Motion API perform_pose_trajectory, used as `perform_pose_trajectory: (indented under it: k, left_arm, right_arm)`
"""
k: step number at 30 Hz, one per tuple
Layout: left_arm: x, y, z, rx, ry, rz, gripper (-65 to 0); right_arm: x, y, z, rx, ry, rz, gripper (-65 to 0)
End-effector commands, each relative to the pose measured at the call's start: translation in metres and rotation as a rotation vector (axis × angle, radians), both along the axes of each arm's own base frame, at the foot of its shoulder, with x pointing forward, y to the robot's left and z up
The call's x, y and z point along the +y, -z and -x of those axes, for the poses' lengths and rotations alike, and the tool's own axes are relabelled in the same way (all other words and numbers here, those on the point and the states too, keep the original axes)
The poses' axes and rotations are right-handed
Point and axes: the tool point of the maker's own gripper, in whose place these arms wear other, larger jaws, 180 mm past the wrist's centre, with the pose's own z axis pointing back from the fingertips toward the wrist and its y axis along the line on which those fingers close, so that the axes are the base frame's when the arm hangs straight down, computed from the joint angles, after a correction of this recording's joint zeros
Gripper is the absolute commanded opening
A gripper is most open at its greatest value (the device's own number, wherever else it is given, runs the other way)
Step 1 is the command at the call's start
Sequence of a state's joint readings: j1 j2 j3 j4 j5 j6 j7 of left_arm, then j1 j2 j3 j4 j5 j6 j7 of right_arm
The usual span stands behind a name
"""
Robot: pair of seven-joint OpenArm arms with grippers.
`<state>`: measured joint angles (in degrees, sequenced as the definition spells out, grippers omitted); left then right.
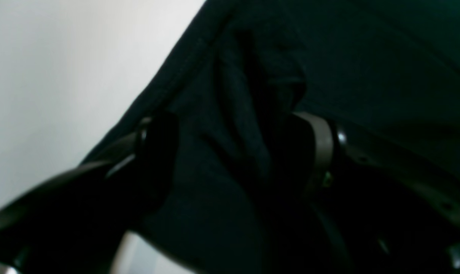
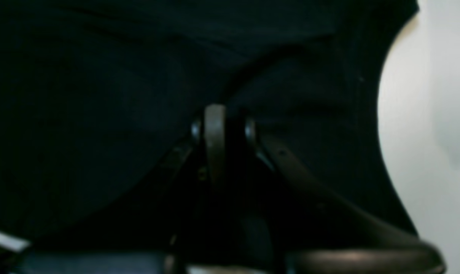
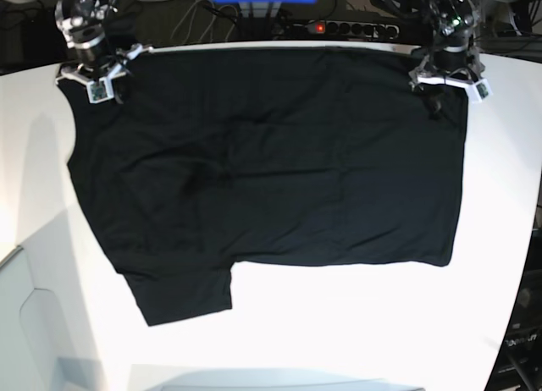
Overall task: Fold the T-shirt properly
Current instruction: 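Grasp the shoulder corners again with both grippers, then carry the held shoulder edge over the shirt toward the hem with both grippers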
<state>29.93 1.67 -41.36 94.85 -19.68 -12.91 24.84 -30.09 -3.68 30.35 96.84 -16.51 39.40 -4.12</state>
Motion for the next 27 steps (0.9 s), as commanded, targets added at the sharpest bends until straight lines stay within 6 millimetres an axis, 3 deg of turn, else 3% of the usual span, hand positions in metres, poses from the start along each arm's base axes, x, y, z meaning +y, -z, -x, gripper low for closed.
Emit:
perform_pose_trajectory:
  k: [1,6,16,20,27]
  left_arm:
    - [0.002,-0.003,0.008,0.023,-0.002,-0.011,-21.9]
    - [0.002,-0.026,-0.003,-0.029,0.019,-0.051,-21.9]
    - [0.017,-0.076,-0.018,-0.127,0.015,-0.149,-21.9]
    - [0.018,-0.096,-0.026,-0.175,0.021,-0.184,-21.8]
    - [0.027,-0.14,-0.08,-0.334,0.041,-0.244,-21.6]
  right_arm:
    - [0.003,0.005,0.007,0.034,-0.008,0.007,-58.8]
    - [-0.009,-0.007,-0.004,-0.027,0.061,0.011,-58.8]
    - [-0.055,-0.06,-0.069,-0.275,0.203,0.055,-58.3]
    - [-0.053,-0.08,-0.092,-0.347,0.192,0.061,-56.4]
    - [-0.031,-0.115,-0.149,-0.486,0.145,0.011,-39.8]
